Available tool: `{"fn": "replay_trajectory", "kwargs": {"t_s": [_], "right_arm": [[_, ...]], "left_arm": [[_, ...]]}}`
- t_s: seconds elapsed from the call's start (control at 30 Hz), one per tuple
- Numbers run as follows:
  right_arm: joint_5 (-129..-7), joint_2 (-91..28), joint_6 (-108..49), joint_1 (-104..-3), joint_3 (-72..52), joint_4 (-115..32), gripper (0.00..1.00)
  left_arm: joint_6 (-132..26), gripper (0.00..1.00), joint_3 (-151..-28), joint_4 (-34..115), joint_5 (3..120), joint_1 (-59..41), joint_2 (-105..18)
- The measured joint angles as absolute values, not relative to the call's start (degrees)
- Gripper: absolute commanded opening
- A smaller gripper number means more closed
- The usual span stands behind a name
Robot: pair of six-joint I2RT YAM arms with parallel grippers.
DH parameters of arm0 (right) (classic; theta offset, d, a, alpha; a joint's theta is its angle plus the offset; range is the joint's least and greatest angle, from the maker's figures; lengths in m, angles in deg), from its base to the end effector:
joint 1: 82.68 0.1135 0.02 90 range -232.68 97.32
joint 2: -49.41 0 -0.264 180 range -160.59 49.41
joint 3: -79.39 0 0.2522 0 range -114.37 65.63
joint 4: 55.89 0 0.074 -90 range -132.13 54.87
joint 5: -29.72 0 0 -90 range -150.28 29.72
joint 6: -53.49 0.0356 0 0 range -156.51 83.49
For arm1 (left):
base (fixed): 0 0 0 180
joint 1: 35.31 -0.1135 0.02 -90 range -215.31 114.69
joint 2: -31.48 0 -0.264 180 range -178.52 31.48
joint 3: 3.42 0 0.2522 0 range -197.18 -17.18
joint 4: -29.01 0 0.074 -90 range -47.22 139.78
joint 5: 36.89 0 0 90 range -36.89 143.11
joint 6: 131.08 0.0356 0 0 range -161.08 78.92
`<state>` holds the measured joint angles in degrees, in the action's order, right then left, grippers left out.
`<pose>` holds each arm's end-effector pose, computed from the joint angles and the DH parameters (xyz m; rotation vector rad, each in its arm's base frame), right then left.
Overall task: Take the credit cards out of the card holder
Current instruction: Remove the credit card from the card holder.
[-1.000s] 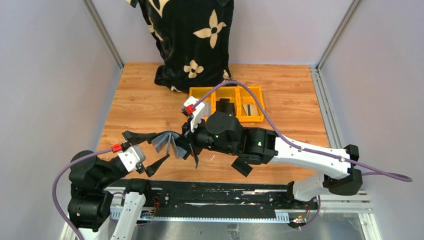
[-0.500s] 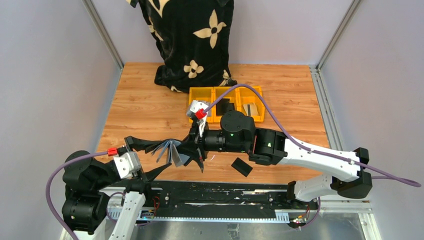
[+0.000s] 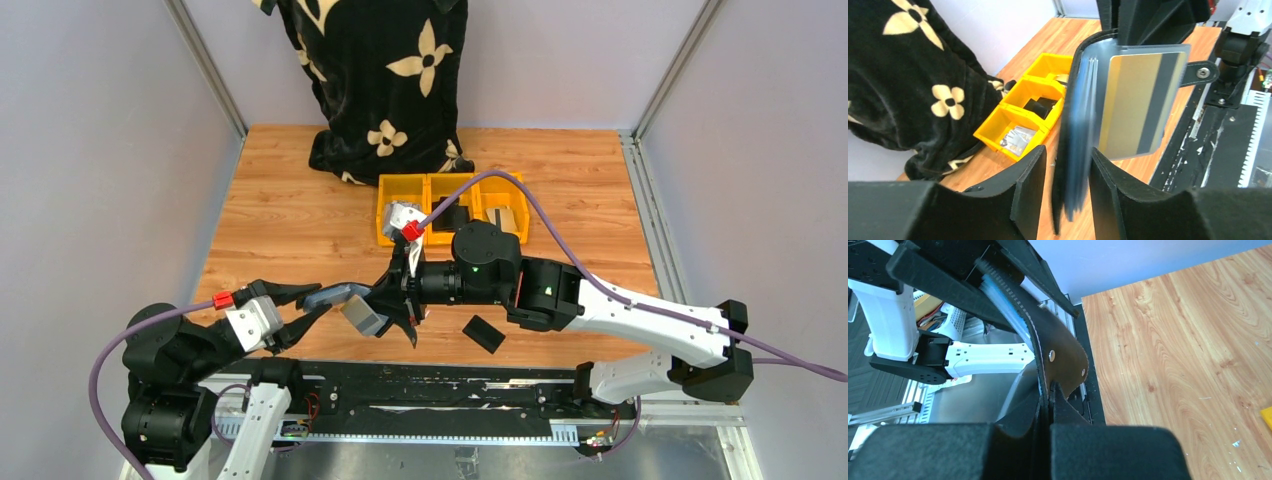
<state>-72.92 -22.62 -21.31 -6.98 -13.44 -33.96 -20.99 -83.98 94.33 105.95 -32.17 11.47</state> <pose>0.0624 0.2762 0.4520 -1.0571 1.4314 1.3735 -0.0104 -0.0278 0.4155 0.9726 1.3299 -0.5332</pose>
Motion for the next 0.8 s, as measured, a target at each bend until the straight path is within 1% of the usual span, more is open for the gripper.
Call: {"fn": "replay_trajectory", "kwargs": {"t_s": [0.1, 0.13, 0.27, 0.33, 0.37, 0.4, 0.43, 0.47, 0.53, 0.6, 0.63, 0.67, 0.7, 0.73, 0.77, 0.8], "right_arm": [[-74.19, -22.62, -21.40, -6.98, -13.33, -33.99, 0.00], [-74.50, -22.62, -21.42, -6.98, -13.24, -34.01, 0.00], [-76.68, -22.62, -21.44, -6.98, -13.13, -34.18, 0.00], [-78.13, -22.62, -21.42, -6.98, -13.02, -34.58, 0.00], [-79.00, -22.62, -21.42, -6.98, -12.89, -34.84, 0.00], [-79.61, -22.62, -21.44, -6.98, -12.82, -34.93, 0.00], [-80.44, -22.62, -21.57, -6.98, -12.71, -34.97, 0.00], [-81.27, -22.62, -21.81, -6.98, -12.45, -35.23, 0.00], [-82.89, -22.58, -22.67, -6.98, -11.58, -36.17, 0.00], [-83.94, -22.38, -23.45, -6.98, -10.48, -37.00, 0.00], [-84.38, -22.18, -24.22, -7.00, -9.92, -37.57, 0.00], [-84.68, -22.03, -24.55, -7.00, -9.72, -37.88, 0.05], [-84.92, -21.79, -24.98, -7.11, -9.50, -38.12, 0.12], [-85.29, -21.62, -25.46, -7.20, -9.39, -38.20, 0.21], [-85.75, -21.42, -26.23, -7.40, -9.30, -38.16, 0.32], [-85.99, -21.24, -26.53, -7.66, -9.28, -37.88, 0.40]], "left_arm": [[-20.96, 0.42, -84.01, 94.19, 104.25, -32.17, 11.47], [-20.96, 0.45, -84.01, 94.13, 104.01, -32.17, 11.47], [-21.49, 0.68, -84.01, 93.95, 104.86, -32.17, 11.47], [-22.23, 0.71, -84.01, 93.80, 106.39, -32.17, 11.47], [-22.60, 0.68, -84.01, 93.76, 107.46, -32.17, 11.47], [-22.91, 0.62, -84.01, 93.71, 108.79, -32.17, 11.47], [-23.17, 0.51, -84.01, 93.69, 110.17, -32.17, 11.47], [-23.37, 0.41, -84.01, 93.67, 111.55, -32.17, 11.47], [-23.52, 0.28, -84.01, 93.58, 113.93, -32.17, 11.45], [-24.00, 0.21, -84.03, 93.76, 115.55, -32.17, 11.45], [-24.07, 0.20, -84.01, 94.13, 116.36, -32.13, 11.45], [-24.29, 0.18, -84.03, 94.15, 116.62, -32.13, 11.45], [-24.35, 0.15, -84.03, 94.15, 117.06, -32.10, 11.43], [-24.42, 0.11, -84.03, 94.11, 117.49, -32.10, 11.36], [-24.55, 0.10, -84.07, 94.02, 117.86, -32.10, 11.30], [-24.64, 0.09, -84.07, 94.04, 117.82, -32.10, 11.21]]}}
